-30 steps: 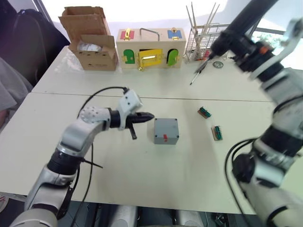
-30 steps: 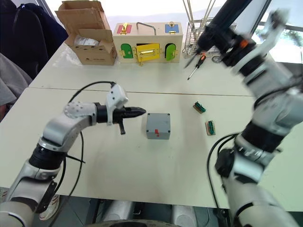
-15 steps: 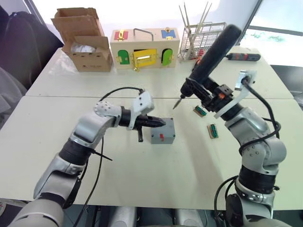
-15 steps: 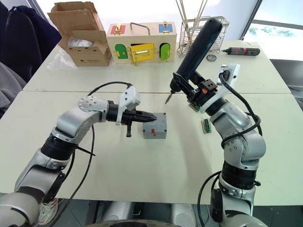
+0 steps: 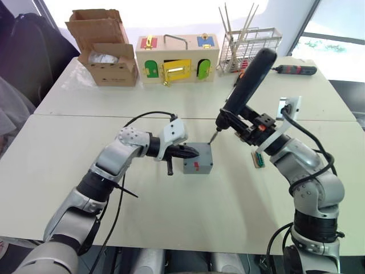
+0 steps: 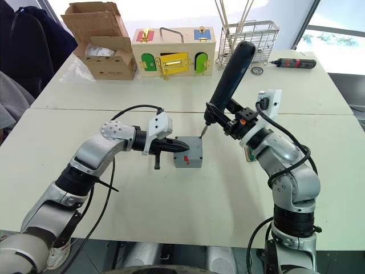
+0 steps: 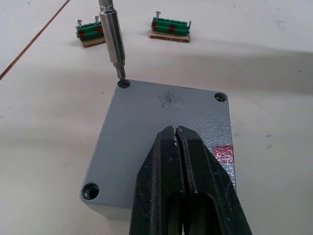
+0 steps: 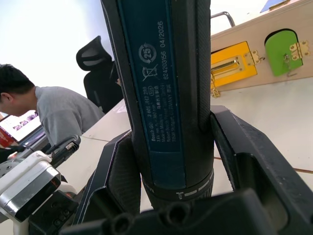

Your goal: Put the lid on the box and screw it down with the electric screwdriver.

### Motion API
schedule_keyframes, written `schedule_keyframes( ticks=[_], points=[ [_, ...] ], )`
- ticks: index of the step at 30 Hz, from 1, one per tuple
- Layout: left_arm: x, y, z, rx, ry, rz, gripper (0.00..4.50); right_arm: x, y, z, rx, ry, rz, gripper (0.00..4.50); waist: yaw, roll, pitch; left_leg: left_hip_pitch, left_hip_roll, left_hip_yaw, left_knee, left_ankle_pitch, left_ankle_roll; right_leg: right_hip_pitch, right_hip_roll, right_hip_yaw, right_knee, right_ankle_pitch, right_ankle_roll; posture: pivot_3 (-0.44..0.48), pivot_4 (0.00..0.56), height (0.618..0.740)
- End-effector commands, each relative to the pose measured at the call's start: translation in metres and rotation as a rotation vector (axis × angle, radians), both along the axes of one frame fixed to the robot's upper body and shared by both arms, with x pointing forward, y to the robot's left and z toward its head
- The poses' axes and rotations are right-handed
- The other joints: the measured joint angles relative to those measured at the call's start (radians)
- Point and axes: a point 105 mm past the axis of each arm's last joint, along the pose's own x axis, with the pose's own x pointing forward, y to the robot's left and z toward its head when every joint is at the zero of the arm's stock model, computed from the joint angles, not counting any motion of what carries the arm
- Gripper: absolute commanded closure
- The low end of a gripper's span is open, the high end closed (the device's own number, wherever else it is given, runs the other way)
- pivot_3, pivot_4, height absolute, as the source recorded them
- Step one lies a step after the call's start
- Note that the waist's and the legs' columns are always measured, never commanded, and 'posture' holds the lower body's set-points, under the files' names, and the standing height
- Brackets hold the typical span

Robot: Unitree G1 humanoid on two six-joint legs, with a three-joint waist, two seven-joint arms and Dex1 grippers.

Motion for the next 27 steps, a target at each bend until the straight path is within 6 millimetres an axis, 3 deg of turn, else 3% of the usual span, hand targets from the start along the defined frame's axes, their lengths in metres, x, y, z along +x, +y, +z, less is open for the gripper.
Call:
schedule_keyframes(
  ticks=[1,12,20,27],
  points=[
    [0.000,0.005,-0.004,0.009,0.004,0.021,4.50,-0.009,0.003,0.021,-0.001,-0.107,0.024,2.57,0.000,0.000,0.000,0.000,0.000,0.000,0.000,0.000,0.000,0.000,0.000,0.000,0.000,0.000,0.000,0.000,0.150,0.735],
    [-0.001,0.005,-0.009,0.029,0.003,0.026,4.50,-0.010,0.023,0.000,-0.145,-0.092,0.092,2.57,-0.001,0.000,0.000,0.002,0.000,0.000,0.000,0.000,0.000,0.002,0.000,0.000,0.000,0.000,0.000,0.000,0.150,0.735],
    [-0.001,0.009,-0.025,0.070,0.027,0.055,4.50,-0.007,0.030,-0.038,-0.267,0.020,0.138,2.57,0.000,-0.007,-0.009,0.008,0.001,0.000,-0.001,-0.001,0.001,0.007,0.001,0.000,0.000,0.000,0.000,0.000,0.150,0.735],
    [-0.004,0.007,-0.031,0.059,0.047,0.074,4.50,-0.010,0.037,-0.052,-0.296,0.056,0.170,2.57,0.000,-0.008,-0.017,0.022,0.006,0.000,-0.005,-0.007,0.011,0.023,0.003,-0.001,-0.008,0.000,0.000,0.000,0.150,0.735]
  ],
)
